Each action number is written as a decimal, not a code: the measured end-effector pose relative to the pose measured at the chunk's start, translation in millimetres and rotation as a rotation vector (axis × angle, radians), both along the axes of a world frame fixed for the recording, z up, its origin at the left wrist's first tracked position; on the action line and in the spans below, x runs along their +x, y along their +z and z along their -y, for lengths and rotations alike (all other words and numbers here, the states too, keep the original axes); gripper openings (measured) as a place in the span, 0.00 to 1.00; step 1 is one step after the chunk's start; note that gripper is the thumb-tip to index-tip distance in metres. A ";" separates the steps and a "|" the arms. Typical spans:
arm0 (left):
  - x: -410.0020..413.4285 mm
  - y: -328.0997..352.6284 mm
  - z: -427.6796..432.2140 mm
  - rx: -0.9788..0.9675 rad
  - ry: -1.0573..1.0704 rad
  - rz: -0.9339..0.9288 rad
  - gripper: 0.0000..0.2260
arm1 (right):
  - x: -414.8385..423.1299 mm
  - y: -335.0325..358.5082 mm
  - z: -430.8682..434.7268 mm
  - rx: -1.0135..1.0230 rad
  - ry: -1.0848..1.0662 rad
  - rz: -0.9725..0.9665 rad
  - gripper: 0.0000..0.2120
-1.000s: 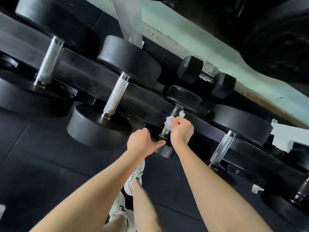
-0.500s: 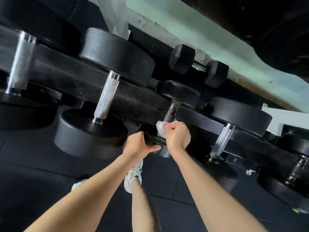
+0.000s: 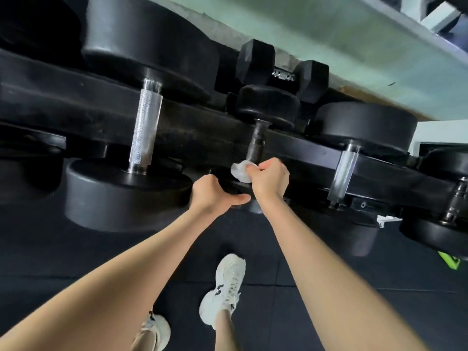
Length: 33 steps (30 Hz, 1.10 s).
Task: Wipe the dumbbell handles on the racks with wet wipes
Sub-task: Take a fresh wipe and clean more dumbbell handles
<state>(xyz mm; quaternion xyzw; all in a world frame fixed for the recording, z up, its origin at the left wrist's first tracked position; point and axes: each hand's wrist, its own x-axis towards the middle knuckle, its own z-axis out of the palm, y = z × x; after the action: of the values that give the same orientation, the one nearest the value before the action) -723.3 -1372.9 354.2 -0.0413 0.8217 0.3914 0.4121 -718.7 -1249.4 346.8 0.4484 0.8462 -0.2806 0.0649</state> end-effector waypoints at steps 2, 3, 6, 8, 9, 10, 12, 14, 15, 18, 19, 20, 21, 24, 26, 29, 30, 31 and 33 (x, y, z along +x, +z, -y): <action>4.6 -0.7 -0.4 0.028 0.058 0.008 0.15 | 4.4 5.5 0.3 -0.074 -0.043 0.007 0.13; 6.5 -1.9 -0.8 0.036 0.083 0.014 0.14 | 0.6 7.4 -0.5 -0.121 -0.094 -0.020 0.17; 10.5 -6.1 -2.6 0.038 0.125 0.021 0.16 | -13.3 12.2 -3.7 -0.181 -0.244 -0.160 0.23; 10.5 -7.1 -2.9 0.043 0.148 0.018 0.16 | -13.2 12.5 -4.6 -0.180 -0.257 -0.194 0.23; 10.6 -6.7 -3.2 0.045 0.152 0.025 0.16 | -9.4 12.1 -4.5 -0.178 -0.237 -0.158 0.24; 10.8 -6.7 -3.6 0.044 0.152 0.032 0.16 | -3.9 11.0 -4.4 -0.166 -0.199 -0.088 0.24; 11.3 -5.5 -4.5 0.033 0.149 0.034 0.17 | 3.1 9.0 -4.4 -0.118 -0.064 0.075 0.24; 12.4 -2.5 -6.1 0.026 0.157 0.032 0.16 | 0.6 10.4 -7.0 -0.100 0.035 0.180 0.19; 13.5 -1.3 -7.1 0.025 0.163 0.028 0.15 | -2.5 11.6 -8.5 -0.115 0.046 0.217 0.18; 20.0 2.6 -11.2 0.009 0.186 -0.031 0.11 | -3.6 14.9 -10.9 -0.178 0.021 0.198 0.27; 22.8 3.5 -12.2 -0.006 0.196 -0.054 0.11 | -3.1 15.1 -12.2 -0.214 -0.012 0.136 0.35; 25.4 3.7 -13.3 -0.020 0.207 -0.073 0.13 | -5.3 17.0 -13.9 -0.253 -0.058 0.059 0.40; 27.6 3.2 -13.9 -0.034 0.218 -0.084 0.14 | -10.7 18.2 -16.5 -0.287 -0.109 -0.018 0.43; 28.3 0.9 -14.3 -0.041 0.256 -0.082 0.14 | -37.4 19.2 -26.4 -0.308 -0.200 -0.169 0.44; 25.9 0.2 -14.7 -0.030 0.261 -0.069 0.14 | -40.5 17.3 -24.9 -0.320 -0.216 -0.168 0.42; 23.4 2.3 -14.5 -0.024 0.241 -0.055 0.13 | -9.6 10.9 -16.4 -0.376 -0.188 -0.075 0.41; 22.7 2.3 -14.1 -0.025 0.232 -0.056 0.12 | 0.6 11.3 -13.4 -0.380 -0.152 -0.028 0.42; 22.0 2.1 -13.5 -0.022 0.227 -0.060 0.11 | 6.6 9.8 -13.0 -0.380 -0.123 0.006 0.43; 21.5 1.0 -12.7 -0.011 0.225 -0.069 0.10 | -2.4 8.4 -20.1 -0.384 -0.106 0.020 0.46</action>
<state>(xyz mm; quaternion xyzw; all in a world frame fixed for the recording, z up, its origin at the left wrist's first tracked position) -701.7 -1360.2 355.2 -0.1223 0.8277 0.4317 0.3369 -721.2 -1229.3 355.2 0.4744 0.7516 -0.4355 0.1430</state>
